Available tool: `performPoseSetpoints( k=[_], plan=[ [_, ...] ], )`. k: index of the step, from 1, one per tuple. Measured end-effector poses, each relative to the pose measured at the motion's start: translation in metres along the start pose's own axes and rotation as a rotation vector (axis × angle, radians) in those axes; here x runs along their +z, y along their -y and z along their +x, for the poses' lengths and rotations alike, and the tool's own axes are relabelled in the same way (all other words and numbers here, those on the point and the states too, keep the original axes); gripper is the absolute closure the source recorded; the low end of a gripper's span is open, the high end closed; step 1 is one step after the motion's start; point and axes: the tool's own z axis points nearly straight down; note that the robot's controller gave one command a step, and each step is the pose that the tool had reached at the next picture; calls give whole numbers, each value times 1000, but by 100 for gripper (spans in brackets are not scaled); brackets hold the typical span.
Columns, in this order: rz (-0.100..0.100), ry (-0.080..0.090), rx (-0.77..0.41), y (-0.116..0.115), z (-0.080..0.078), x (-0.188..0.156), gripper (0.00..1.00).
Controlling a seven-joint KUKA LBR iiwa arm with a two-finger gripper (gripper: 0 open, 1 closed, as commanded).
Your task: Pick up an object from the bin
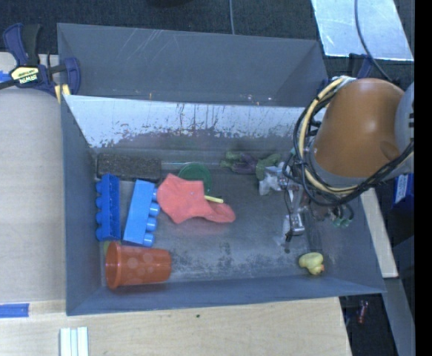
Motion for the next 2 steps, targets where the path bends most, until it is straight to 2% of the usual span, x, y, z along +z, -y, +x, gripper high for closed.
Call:
performPoseSetpoints(
  k=[1,2],
  plan=[
    [2,10,-3,-86,-40,19,0],
    [2,-4,-70,-78,-64,26,0]
  ],
)
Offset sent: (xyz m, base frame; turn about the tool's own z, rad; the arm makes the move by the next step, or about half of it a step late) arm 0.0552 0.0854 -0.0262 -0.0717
